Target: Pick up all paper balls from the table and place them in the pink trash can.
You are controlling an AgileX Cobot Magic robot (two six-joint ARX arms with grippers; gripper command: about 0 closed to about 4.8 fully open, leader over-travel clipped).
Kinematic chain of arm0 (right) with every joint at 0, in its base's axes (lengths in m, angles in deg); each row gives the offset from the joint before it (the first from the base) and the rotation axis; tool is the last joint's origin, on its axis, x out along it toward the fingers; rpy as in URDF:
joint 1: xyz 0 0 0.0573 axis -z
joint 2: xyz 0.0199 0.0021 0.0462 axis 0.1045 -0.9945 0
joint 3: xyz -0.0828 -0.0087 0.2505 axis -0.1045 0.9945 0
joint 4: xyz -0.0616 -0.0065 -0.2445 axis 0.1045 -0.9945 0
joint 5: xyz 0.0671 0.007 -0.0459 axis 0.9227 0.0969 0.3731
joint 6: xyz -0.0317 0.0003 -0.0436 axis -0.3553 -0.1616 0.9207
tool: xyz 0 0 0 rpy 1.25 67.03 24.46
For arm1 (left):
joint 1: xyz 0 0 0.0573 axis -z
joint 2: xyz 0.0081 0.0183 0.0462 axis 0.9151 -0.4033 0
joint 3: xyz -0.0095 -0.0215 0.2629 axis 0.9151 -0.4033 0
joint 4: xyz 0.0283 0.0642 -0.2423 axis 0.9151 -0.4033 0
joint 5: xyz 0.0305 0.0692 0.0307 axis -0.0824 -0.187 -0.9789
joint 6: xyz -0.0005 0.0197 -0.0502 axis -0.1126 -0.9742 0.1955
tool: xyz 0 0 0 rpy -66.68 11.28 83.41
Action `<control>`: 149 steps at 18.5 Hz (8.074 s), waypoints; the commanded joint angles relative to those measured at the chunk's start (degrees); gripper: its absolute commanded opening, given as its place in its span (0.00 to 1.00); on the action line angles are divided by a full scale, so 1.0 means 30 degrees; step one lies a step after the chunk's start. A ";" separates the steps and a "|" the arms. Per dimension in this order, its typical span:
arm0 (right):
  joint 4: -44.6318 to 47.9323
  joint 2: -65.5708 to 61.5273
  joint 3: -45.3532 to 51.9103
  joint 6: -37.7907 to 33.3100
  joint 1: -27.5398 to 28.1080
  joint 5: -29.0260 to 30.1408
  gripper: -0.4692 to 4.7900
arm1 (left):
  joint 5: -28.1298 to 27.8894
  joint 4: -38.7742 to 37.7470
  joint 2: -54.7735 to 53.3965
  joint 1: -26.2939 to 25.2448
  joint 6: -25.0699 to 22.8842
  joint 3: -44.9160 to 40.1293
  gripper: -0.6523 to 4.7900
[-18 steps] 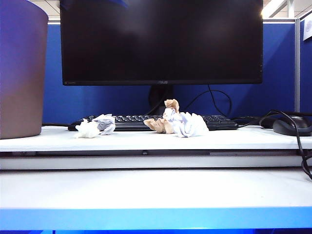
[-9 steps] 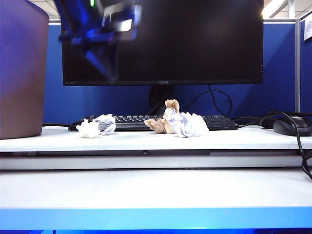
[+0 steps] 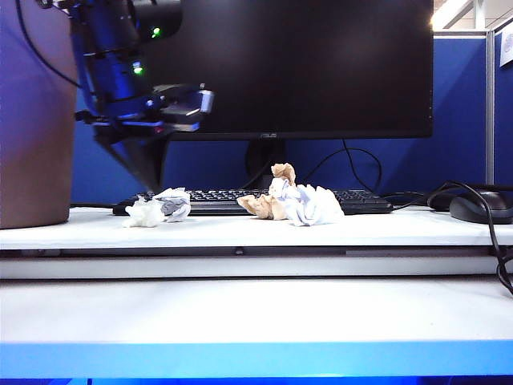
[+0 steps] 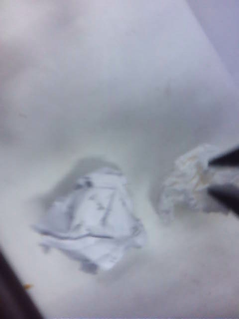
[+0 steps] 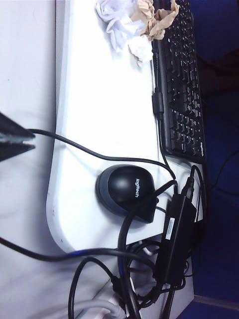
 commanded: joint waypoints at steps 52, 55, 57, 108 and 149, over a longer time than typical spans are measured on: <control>0.0299 0.0029 0.0044 -0.0015 -0.0015 0.0568 0.08 | -0.6397 0.1202 0.9923 -0.6499 -0.3417 0.3045 0.54; 0.0299 0.0029 0.0044 -0.0015 -0.0015 0.0510 0.08 | -0.5858 0.1435 0.9814 -0.6710 -0.3912 0.3045 0.75; 0.0262 0.0029 0.0044 -0.0022 -0.0022 0.0838 0.08 | -0.5056 0.1443 0.9770 -0.6703 -0.3548 0.3045 0.83; 0.0721 0.0029 0.0044 -0.0029 -0.0022 0.3206 0.08 | 0.1246 0.2098 -0.3293 -0.1166 -0.0495 0.2973 0.11; 1.1052 0.0022 -0.0138 -0.8138 -0.0058 1.4710 0.08 | -0.6841 -0.4095 0.4452 -0.7023 -0.4029 0.8131 0.73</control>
